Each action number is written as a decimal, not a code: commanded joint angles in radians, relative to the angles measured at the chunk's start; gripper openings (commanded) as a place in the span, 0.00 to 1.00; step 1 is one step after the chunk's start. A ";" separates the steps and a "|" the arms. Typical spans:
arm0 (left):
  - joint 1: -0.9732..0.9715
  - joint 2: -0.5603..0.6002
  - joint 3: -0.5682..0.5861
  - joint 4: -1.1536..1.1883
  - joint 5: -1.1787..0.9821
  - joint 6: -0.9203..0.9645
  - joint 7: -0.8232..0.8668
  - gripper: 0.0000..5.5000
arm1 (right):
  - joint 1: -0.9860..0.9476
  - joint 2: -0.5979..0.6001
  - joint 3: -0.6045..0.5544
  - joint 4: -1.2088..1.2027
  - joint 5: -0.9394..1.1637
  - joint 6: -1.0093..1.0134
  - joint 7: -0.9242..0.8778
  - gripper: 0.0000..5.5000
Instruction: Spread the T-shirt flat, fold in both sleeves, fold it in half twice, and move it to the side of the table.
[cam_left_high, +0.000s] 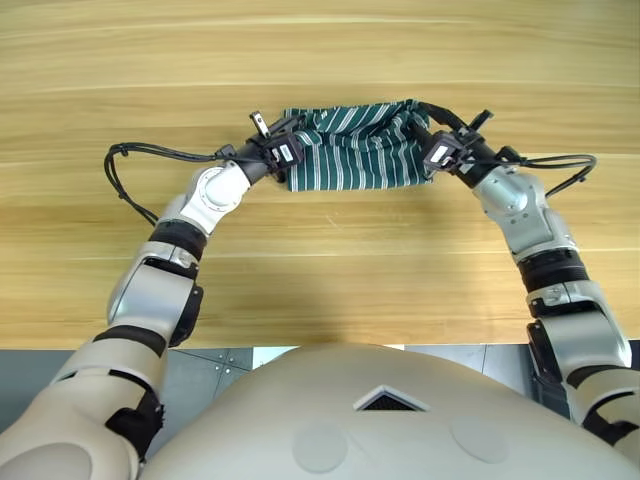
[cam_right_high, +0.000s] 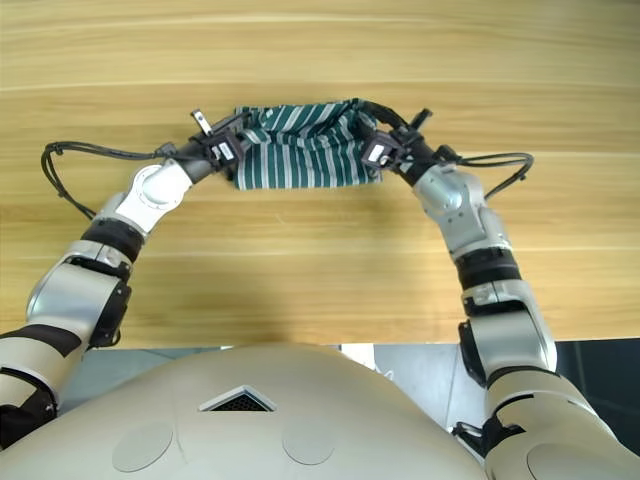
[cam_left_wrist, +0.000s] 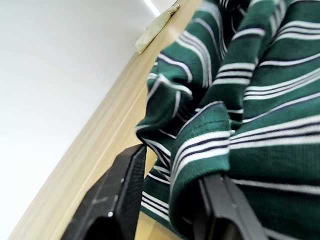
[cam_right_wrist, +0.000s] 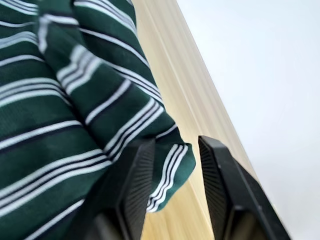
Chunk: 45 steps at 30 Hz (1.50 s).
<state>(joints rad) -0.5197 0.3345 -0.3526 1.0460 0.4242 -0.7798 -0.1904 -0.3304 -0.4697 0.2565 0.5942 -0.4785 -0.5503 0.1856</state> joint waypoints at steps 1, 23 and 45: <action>-0.030 -0.010 0.010 0.057 0.006 0.024 0.038 0.39 | -0.083 0.026 0.024 0.097 -0.031 -0.005 -0.051 0.43; -0.198 -0.119 0.219 0.292 -0.137 0.326 0.141 0.97 | -0.453 0.226 -0.110 0.726 0.152 0.151 -0.197 0.98; 0.110 -0.059 0.507 0.267 -0.389 0.244 0.161 0.97 | -0.123 0.504 -0.218 0.061 0.284 -0.156 0.143 0.98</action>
<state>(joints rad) -0.4902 0.3055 0.1637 1.2716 0.0221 -0.5814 -0.0374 -0.5141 0.0268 -0.0361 0.7002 -0.0895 -0.7047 0.3821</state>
